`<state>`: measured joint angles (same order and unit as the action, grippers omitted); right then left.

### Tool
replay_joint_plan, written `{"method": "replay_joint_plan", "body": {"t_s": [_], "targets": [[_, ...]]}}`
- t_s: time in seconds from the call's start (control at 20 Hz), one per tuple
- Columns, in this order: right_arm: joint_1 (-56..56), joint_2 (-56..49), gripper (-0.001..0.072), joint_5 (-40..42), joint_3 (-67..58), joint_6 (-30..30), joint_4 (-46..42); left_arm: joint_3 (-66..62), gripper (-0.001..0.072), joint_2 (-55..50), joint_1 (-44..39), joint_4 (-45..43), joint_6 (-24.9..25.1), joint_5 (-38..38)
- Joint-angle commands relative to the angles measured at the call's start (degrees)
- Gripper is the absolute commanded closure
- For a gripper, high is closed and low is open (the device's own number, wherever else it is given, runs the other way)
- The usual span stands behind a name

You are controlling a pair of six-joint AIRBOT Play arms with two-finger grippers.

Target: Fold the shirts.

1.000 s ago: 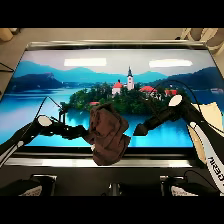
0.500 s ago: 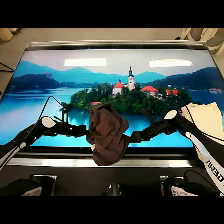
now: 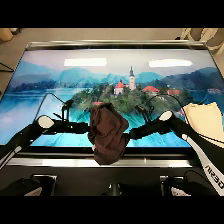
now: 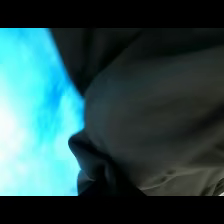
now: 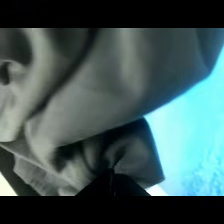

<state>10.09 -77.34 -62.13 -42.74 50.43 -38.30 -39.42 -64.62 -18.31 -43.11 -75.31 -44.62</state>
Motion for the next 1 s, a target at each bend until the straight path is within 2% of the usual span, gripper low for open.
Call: {"method": "replay_joint_plan", "body": {"t_s": [0.0, 0.1, 0.2, 0.25, 0.35, 0.45, 0.55, 0.65, 0.8, 0.95], "targets": [[-4.7, 7.9, 0.0692, -3.4, -10.0, -1.7, -3.4, -9.1, 0.0677, 8.1, 4.0, 0.0, 5.1, -0.9], [-9.7, 16.2, 0.0692, -2.3, -23.4, -1.7, -4.6, -21.2, 0.0678, 14.1, 8.4, 0.1, 5.4, -0.4], [-13.2, 24.1, 0.0692, 5.4, -38.3, -2.2, -8.1, -35.3, 0.0677, 18.8, 11.3, 0.1, 5.3, 3.2], [-13.5, 27.5, 0.0692, 9.8, -45.3, -4.4, -12.2, -41.9, 0.0677, 20.6, 11.6, 0.0, 5.6, 6.4], [-13.5, 33.0, 0.0692, 14.3, -54.2, -8.9, -17.6, -51.3, 0.0677, 23.1, 11.1, 0.0, 6.4, 11.8], [-13.5, 36.9, 0.0692, 16.5, -56.5, -8.0, -20.3, -55.5, 0.0677, 24.4, 11.1, 0.0, 6.3, 14.8], [-13.5, 38.3, 0.0692, 14.3, -56.5, -7.3, -22.9, -55.9, 0.0677, 24.8, 11.1, 0.0, 6.3, 17.3], [-13.5, 37.7, 0.0692, 10.3, -56.5, -2.5, -23.7, -55.9, 0.0678, 24.0, 11.1, 0.1, 6.3, 20.0], [-13.5, 36.0, 0.0692, 4.2, -56.5, 0.4, -23.7, -55.9, 0.0677, 21.9, 11.1, 0.0, 6.4, 21.1], [-13.5, 32.0, 0.0692, -6.0, -56.5, 3.2, -23.8, -55.9, 0.0677, 18.2, 11.1, 0.0, 6.4, 21.9]]}}
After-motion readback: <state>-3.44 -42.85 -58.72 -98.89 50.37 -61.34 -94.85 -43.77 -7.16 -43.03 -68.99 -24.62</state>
